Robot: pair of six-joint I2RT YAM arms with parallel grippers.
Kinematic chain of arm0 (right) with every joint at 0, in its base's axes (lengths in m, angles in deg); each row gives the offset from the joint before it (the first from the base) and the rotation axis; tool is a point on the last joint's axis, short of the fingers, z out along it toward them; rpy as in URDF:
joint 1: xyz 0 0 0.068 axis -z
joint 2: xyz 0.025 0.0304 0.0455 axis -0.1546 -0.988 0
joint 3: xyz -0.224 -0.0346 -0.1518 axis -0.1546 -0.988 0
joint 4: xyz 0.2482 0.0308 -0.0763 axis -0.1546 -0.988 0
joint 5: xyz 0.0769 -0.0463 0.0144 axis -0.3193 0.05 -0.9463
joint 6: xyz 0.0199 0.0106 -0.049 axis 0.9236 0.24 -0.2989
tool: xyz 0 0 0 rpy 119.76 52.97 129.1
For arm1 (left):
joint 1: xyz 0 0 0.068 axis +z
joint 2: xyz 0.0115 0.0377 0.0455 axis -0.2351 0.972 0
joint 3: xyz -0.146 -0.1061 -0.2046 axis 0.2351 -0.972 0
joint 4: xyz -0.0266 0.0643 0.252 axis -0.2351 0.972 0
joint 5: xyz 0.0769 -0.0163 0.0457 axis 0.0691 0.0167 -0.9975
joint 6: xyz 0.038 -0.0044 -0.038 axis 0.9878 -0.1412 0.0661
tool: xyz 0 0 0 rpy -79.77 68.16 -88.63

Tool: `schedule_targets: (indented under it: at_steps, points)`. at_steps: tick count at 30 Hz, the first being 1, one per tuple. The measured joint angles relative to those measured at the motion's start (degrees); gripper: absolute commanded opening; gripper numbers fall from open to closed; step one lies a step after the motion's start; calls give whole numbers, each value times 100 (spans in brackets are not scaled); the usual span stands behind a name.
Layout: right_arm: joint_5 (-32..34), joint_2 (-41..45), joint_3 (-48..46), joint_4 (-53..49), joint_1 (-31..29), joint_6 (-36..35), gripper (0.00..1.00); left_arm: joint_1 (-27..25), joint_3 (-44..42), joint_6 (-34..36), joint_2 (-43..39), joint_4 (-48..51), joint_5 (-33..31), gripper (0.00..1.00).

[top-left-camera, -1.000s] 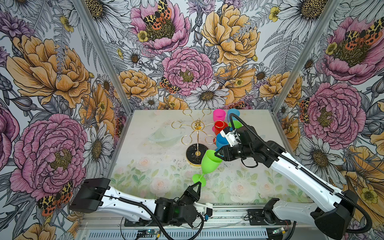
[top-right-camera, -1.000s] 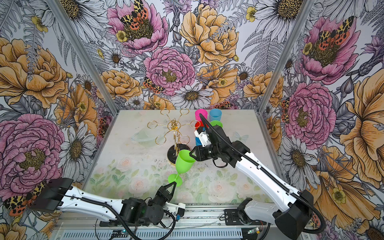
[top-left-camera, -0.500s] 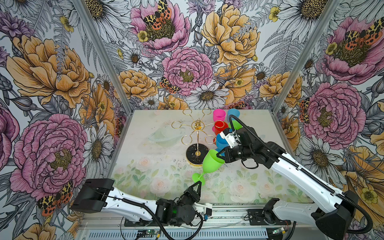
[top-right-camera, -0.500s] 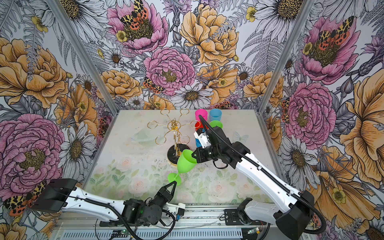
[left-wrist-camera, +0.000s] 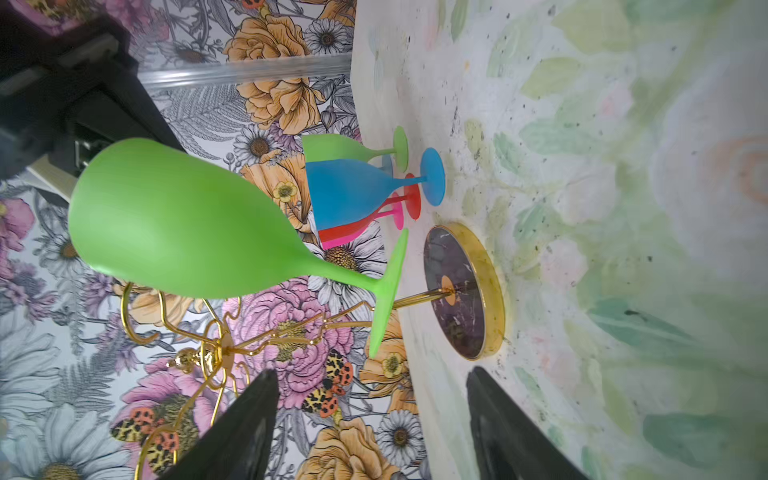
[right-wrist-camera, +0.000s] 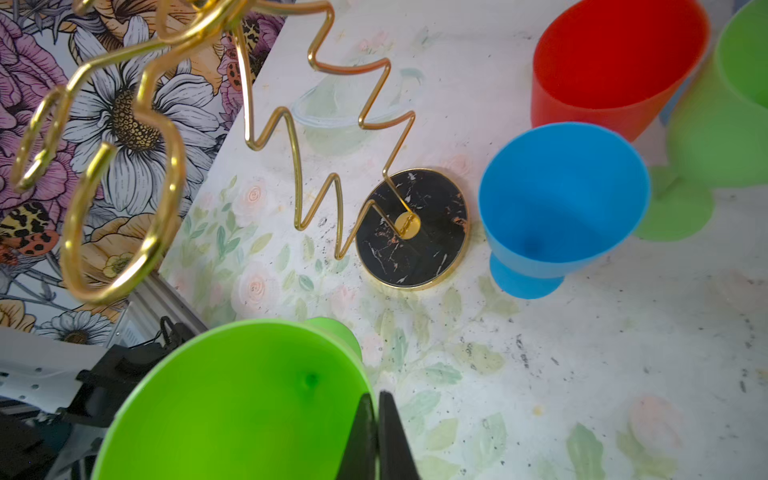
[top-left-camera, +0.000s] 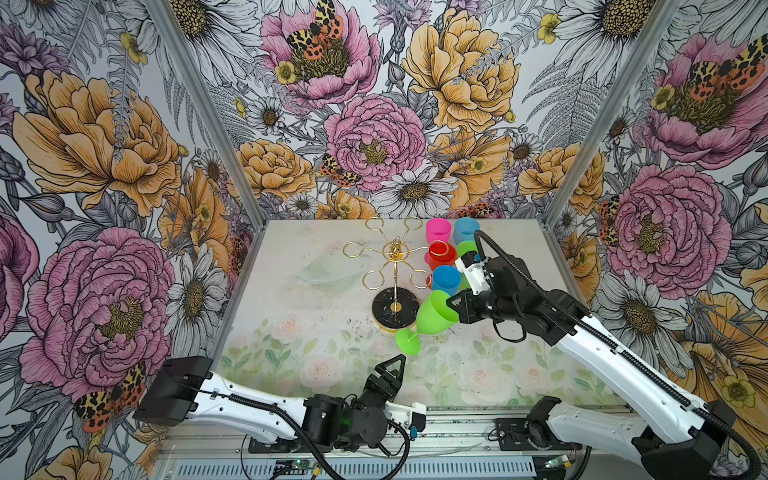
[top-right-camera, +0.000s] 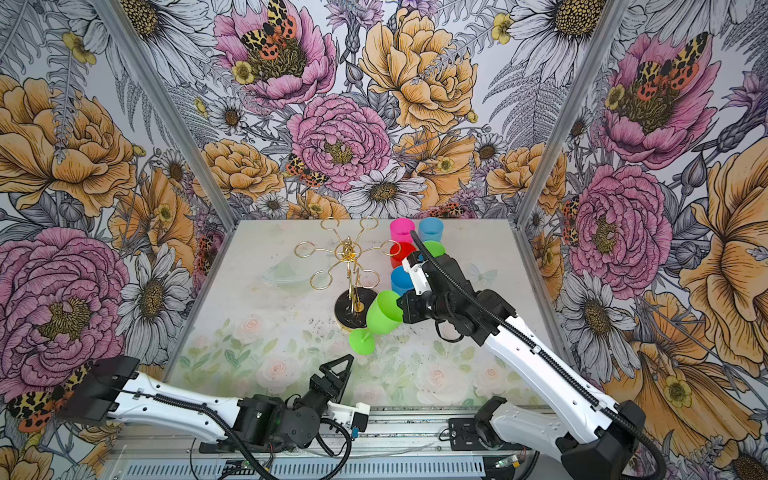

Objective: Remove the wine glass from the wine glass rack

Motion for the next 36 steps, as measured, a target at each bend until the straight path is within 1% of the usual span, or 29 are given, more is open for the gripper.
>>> schedule_targets:
  at_steps: [2,5,8,11,15,17,22,25,29,32,36]
  points:
    - [264,57,0,-92,17,-83,0,72,435,-815,-229,514,144,78]
    - [664,61,-22,-267,22,-210,0,208,861,-2039,-658,962,227,78]
    - [1078,61,-116,-435,22,-308,0,365,1021,-3161,-942,1266,254,82]
    - [1473,59,-254,-553,114,-380,0,525,1084,-4229,-1021,1572,254,82]
    - [1917,22,-407,-647,577,-426,0,1088,1143,-5576,-1032,2022,326,84]
    - [2142,-50,-415,-658,780,-463,0,1338,1143,-6050,-1064,2157,358,85]
    - [2562,-240,-415,-549,1113,-577,0,1810,1123,-6887,-1357,2302,437,93]
    - [2649,-407,-415,-354,1281,-625,0,2337,1005,-7232,-1698,2330,586,98]
    - [2669,-763,-413,-61,1462,-706,0,3106,898,-7602,-2118,2599,861,99]
    - [2660,-1043,-413,105,1547,-741,0,3560,896,-7862,-2369,2885,944,99]
    - [2638,-1320,-365,236,1589,-809,0,3840,868,-8000,-2581,2975,992,99]
